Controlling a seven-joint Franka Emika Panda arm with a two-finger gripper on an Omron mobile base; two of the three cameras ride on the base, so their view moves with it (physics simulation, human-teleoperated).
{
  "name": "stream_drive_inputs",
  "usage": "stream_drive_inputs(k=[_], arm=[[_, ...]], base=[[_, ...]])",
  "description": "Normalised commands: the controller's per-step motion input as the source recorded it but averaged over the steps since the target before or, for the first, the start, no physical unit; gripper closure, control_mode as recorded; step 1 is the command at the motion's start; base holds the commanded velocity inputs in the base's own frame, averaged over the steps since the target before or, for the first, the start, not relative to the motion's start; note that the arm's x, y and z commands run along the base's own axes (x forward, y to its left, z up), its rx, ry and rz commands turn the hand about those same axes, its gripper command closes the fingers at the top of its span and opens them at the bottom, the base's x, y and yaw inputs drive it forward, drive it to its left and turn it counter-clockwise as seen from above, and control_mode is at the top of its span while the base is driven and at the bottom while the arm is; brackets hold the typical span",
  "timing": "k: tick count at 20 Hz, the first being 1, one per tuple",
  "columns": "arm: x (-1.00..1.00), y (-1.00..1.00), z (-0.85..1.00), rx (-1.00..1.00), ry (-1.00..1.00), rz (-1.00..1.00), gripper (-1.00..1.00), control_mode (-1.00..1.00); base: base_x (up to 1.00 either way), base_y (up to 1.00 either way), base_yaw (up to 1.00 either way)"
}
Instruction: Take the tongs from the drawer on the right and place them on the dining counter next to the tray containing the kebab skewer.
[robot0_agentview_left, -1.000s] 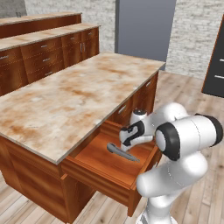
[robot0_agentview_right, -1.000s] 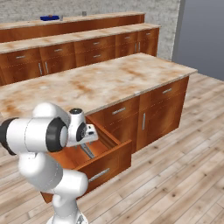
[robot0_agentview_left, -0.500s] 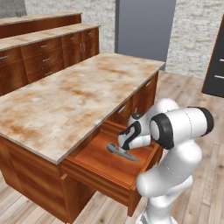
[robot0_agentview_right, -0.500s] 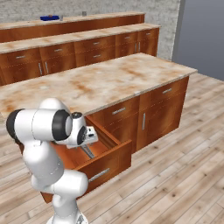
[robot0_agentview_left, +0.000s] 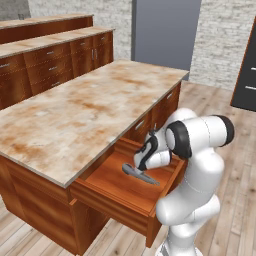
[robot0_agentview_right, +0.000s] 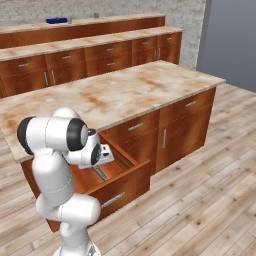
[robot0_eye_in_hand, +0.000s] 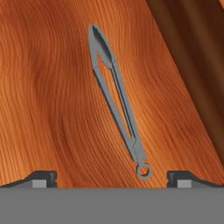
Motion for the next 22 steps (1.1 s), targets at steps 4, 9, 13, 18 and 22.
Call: stream_drive_inputs(k=[4,9,13,18,22], arm=[[0.18,0.02,-0.16,0.00,0.04,0.00,-1.00,-1.00],[0.19,0.05,-0.28,0.00,0.00,0.00,-1.00,-1.00],[0.18,0.06,-0.32,0.00,0.00,0.00,-1.00,-1.00],[0.16,0.02,-0.29,0.00,0.01,0.00,-1.00,-1.00],[0.16,0.02,-0.24,0.00,0.05,0.00,-1.00,-1.00]], base=[[0.00,0.00,0.00],[0.00,0.00,0.00],[0.00,0.00,0.00],[0.00,0.00,0.00],[0.00,0.00,0.00]])
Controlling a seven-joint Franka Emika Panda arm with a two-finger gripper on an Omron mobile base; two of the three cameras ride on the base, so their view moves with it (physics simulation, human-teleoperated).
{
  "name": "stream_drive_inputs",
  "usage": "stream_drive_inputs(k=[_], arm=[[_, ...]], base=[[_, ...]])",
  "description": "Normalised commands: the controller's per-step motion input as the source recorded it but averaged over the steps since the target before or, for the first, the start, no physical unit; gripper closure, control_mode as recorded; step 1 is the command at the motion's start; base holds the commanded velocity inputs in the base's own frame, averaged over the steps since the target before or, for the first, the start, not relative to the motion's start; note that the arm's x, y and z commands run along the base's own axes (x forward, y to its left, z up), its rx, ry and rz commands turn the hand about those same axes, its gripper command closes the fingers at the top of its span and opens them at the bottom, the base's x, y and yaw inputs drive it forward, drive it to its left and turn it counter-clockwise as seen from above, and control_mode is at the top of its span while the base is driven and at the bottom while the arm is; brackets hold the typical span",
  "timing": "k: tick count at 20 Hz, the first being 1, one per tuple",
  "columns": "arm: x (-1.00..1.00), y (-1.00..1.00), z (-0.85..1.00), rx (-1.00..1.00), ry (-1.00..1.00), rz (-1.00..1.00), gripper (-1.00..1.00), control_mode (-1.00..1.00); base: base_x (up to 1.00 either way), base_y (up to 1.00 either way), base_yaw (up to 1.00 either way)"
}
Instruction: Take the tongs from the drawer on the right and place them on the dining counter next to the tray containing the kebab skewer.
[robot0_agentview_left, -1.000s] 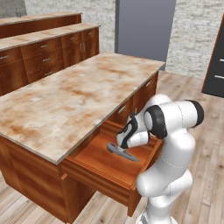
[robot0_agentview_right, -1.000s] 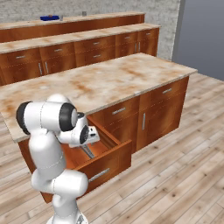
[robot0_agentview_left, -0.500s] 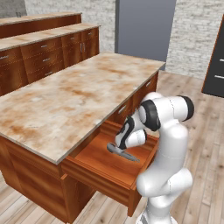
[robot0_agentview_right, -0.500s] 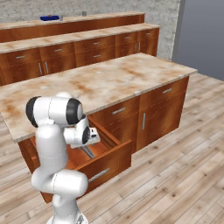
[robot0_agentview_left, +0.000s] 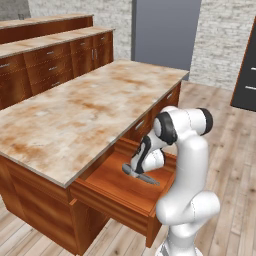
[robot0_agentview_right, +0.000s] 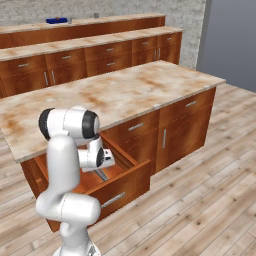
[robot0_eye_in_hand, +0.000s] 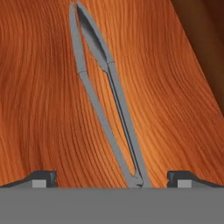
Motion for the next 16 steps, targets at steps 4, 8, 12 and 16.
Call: stream_drive_inputs(k=[4,8,12,16], arm=[[0.23,0.00,-0.24,0.00,0.08,0.00,-1.00,-1.00],[0.30,0.00,-0.07,0.00,0.02,0.00,-1.00,-1.00],[0.29,0.00,-0.19,0.00,0.00,0.00,-1.00,-1.00],[0.10,0.00,-0.28,0.00,0.01,0.01,-1.00,-1.00]], base=[[0.00,0.00,0.00],[0.00,0.00,0.00],[0.00,0.00,0.00],[0.00,0.00,0.00]])
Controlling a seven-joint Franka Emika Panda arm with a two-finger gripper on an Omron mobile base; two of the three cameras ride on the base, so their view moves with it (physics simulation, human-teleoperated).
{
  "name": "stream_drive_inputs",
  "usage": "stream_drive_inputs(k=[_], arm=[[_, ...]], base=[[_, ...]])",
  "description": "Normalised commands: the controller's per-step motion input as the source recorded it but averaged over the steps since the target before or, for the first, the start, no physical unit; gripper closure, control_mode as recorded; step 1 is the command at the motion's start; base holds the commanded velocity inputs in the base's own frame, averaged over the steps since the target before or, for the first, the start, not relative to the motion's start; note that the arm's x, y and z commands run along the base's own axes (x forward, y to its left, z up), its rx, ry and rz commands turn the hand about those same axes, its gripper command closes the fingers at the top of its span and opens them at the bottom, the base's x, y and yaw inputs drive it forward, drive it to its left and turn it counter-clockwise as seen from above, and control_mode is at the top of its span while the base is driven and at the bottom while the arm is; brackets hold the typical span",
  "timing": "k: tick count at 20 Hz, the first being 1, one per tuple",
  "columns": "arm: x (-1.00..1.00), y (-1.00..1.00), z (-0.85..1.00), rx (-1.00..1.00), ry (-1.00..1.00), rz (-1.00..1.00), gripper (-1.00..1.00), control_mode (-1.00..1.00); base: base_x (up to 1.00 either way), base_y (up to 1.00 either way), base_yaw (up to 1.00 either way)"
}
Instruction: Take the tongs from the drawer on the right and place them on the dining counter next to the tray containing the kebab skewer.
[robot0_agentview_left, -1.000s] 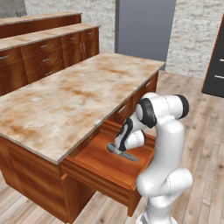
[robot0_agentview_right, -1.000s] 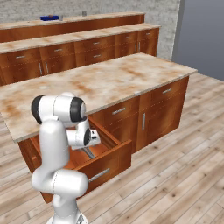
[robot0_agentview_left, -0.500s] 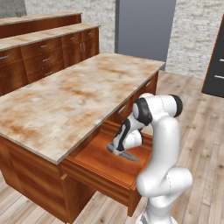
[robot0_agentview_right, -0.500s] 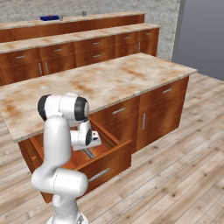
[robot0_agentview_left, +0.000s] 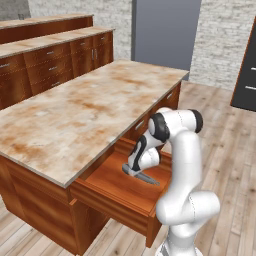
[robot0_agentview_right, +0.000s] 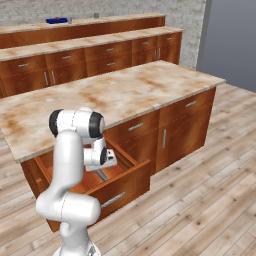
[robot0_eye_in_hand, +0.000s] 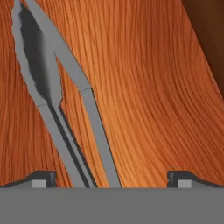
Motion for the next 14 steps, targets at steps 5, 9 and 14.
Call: stream_drive_inputs(k=[5,9,14], arm=[[0.00,0.00,-0.24,0.00,0.00,0.03,-1.00,-1.00],[0.00,0.00,-0.30,0.00,0.00,0.03,-1.00,-1.00],[0.00,0.00,-0.39,0.00,0.00,0.03,-1.00,-1.00]], base=[[0.00,0.00,0.00],[0.00,0.00,0.00],[0.00,0.00,0.00]])
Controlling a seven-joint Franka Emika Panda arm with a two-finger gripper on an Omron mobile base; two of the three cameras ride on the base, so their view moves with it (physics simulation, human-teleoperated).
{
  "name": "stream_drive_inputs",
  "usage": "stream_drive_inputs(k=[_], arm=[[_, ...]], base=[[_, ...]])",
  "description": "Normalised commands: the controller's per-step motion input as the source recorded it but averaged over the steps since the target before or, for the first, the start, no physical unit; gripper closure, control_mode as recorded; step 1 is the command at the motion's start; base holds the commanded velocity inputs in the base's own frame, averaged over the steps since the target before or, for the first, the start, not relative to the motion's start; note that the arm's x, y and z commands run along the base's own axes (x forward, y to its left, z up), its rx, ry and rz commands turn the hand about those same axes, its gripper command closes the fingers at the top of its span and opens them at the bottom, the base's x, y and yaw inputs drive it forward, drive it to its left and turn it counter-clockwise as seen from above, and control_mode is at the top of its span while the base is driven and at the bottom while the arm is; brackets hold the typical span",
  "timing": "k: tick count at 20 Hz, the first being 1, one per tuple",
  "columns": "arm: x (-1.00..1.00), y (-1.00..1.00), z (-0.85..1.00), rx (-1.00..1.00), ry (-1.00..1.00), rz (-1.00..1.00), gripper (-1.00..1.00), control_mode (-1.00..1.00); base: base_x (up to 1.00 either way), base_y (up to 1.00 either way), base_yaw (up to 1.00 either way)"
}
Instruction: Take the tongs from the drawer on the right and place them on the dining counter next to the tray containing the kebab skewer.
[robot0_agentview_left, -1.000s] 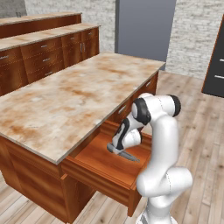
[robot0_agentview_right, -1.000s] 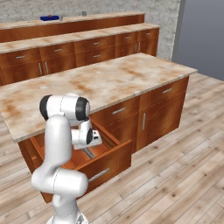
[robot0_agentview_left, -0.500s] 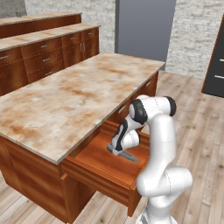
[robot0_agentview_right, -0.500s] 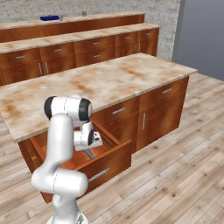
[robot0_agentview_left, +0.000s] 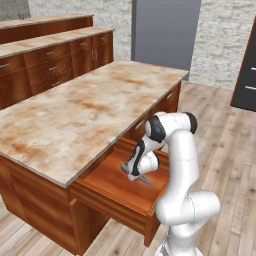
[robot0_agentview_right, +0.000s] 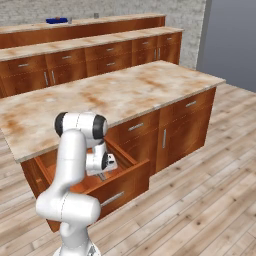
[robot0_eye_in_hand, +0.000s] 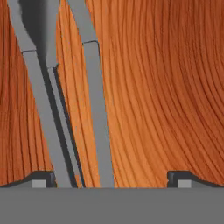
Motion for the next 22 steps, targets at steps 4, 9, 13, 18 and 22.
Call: stream_drive_inputs(k=[4,9,13,18,22], arm=[[0.00,0.06,-0.45,0.00,0.00,0.01,1.00,-1.00],[0.00,0.00,-0.35,0.00,0.00,0.01,1.00,-1.00],[-0.36,0.00,-0.02,0.03,0.00,0.00,1.00,-1.00],[-0.63,-0.06,0.01,0.10,0.00,0.00,1.00,-1.00],[-0.62,-0.29,0.39,0.13,0.00,-0.04,1.00,-1.00]], base=[[0.00,0.00,0.00],[0.00,0.00,0.00],[0.00,0.00,0.00],[0.00,0.00,0.00],[0.00,0.00,0.00]])
